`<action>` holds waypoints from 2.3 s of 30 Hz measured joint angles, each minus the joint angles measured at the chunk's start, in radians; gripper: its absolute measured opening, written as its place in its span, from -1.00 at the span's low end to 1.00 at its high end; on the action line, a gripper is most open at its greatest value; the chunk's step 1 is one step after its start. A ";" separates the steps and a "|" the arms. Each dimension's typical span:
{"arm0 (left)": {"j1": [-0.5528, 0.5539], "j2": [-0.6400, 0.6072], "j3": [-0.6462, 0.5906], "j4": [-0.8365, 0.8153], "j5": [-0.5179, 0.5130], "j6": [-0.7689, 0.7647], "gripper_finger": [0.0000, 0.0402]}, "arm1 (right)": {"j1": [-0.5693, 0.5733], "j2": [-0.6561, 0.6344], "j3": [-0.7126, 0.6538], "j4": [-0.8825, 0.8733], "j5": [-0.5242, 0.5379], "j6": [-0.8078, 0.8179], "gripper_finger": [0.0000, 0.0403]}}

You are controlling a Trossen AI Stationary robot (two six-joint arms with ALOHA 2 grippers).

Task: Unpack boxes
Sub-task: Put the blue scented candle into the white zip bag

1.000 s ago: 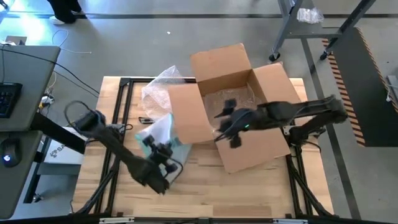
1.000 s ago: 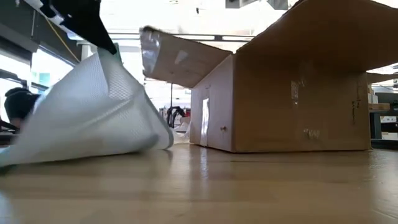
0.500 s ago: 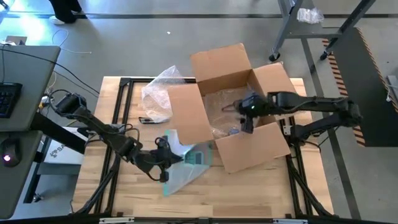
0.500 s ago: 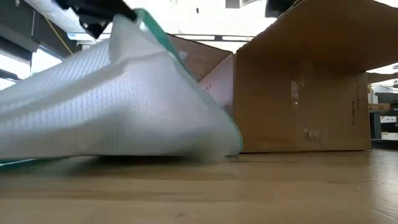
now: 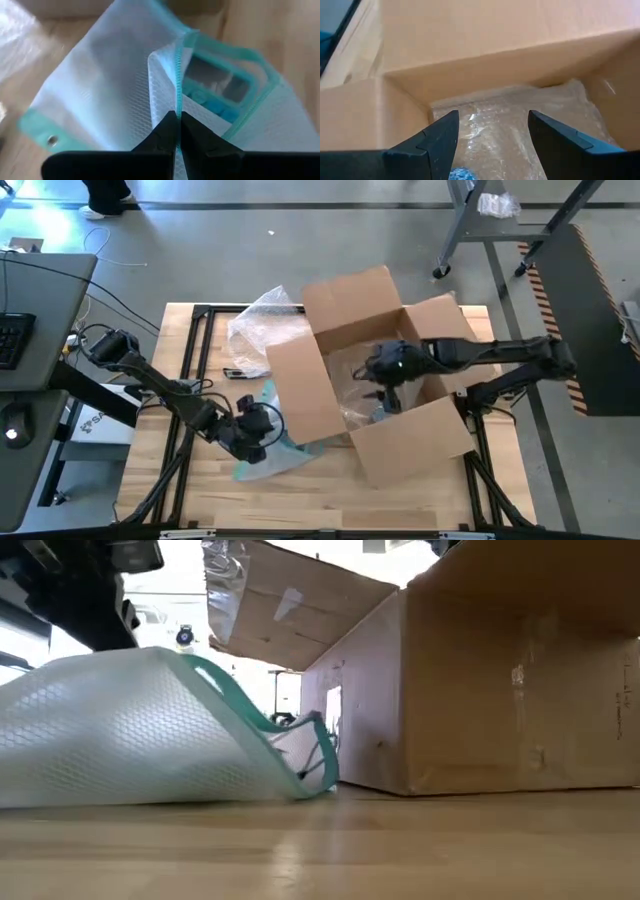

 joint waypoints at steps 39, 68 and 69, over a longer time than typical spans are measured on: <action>0.129 0.106 0.000 -0.072 -0.086 -0.142 -1.00 | -0.249 0.244 -0.263 0.195 0.118 -0.441 0.11; 0.137 0.106 0.000 -0.077 -0.064 -0.140 -1.00 | -0.183 0.357 -0.150 0.252 -0.139 -0.425 0.11; 0.137 0.106 0.000 -0.077 -0.064 -0.140 -1.00 | -0.192 0.346 -0.151 0.268 -0.092 -0.405 0.11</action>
